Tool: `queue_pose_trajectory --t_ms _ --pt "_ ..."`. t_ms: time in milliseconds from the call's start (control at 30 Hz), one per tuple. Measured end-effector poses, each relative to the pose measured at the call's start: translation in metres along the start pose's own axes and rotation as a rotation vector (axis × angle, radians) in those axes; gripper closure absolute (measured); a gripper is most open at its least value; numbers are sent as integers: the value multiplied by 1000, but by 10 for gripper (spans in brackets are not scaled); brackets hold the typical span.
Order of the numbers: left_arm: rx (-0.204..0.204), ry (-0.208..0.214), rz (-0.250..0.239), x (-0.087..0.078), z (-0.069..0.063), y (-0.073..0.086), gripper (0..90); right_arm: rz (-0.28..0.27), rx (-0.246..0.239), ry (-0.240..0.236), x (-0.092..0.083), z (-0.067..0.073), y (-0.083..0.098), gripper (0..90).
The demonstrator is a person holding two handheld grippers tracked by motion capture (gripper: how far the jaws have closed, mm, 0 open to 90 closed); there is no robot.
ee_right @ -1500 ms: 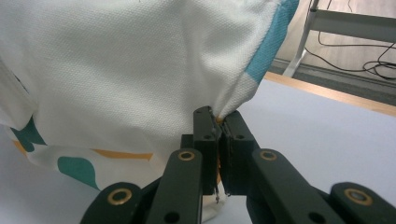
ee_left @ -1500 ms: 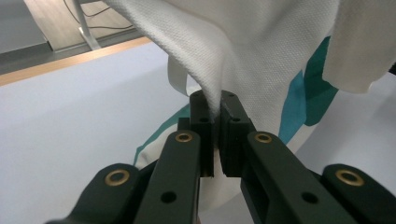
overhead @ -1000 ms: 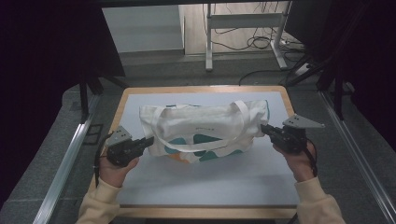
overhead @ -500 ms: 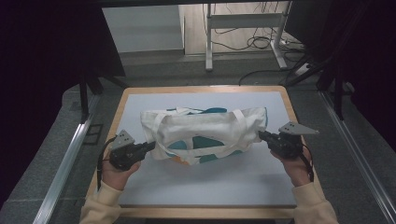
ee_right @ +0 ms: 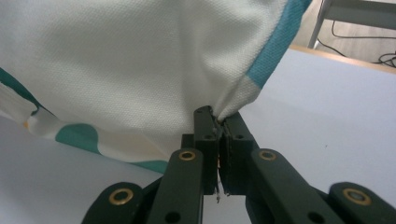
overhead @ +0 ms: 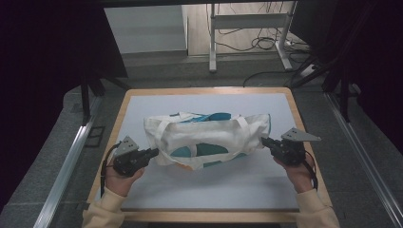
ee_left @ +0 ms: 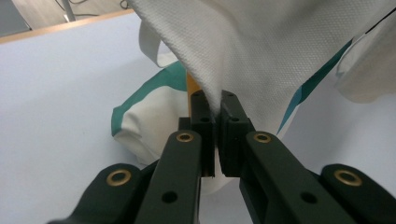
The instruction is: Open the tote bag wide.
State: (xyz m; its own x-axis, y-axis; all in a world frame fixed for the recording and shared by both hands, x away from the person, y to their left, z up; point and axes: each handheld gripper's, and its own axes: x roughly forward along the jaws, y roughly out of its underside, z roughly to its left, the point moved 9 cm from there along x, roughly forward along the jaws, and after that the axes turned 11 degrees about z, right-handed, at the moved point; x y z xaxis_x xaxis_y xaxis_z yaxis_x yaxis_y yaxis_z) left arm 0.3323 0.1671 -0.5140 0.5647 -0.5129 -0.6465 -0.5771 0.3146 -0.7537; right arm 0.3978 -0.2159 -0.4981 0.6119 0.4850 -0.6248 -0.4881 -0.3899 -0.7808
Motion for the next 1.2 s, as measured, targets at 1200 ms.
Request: queue_pose_trajectory --t_ms 1200 --pt "-10 7 101 27 6 22 867 121 -13 -6 32 4 30 856"
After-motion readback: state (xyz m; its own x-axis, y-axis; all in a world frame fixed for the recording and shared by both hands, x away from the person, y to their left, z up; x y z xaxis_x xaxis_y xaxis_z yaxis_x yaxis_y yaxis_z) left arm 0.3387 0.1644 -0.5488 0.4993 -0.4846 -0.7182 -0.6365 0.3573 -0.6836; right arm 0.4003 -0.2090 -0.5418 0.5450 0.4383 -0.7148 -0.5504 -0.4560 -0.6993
